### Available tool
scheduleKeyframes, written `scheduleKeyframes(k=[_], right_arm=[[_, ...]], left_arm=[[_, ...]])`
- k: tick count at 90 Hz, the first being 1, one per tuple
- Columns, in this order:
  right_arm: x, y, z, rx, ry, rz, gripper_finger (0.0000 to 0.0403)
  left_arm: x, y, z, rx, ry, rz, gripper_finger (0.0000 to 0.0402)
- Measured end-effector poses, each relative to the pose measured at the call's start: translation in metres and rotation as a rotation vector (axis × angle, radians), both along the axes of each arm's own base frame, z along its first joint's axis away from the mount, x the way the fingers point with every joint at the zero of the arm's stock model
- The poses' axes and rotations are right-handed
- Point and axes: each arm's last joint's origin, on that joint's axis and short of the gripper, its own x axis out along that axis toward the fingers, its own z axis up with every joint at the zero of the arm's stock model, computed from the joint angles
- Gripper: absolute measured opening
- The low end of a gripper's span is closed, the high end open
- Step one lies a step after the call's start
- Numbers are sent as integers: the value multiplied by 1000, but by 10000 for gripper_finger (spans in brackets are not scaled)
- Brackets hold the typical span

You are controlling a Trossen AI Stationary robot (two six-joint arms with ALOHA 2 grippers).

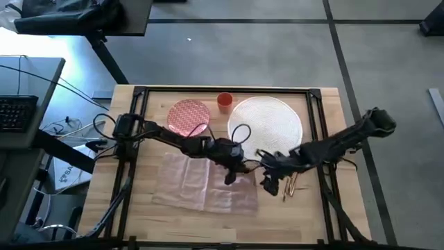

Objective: Set table place
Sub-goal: Fold the pink napkin

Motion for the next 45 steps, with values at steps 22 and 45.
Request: scheduleKeyframes(k=[22,45], right_arm=[[-1,7,-14,-54,-19,-66,217],[0,3,-42,-177,156,-120,195]], left_arm=[[12,8,28,48,-28,-2,0],[14,10,35,52,17,-1,0]])
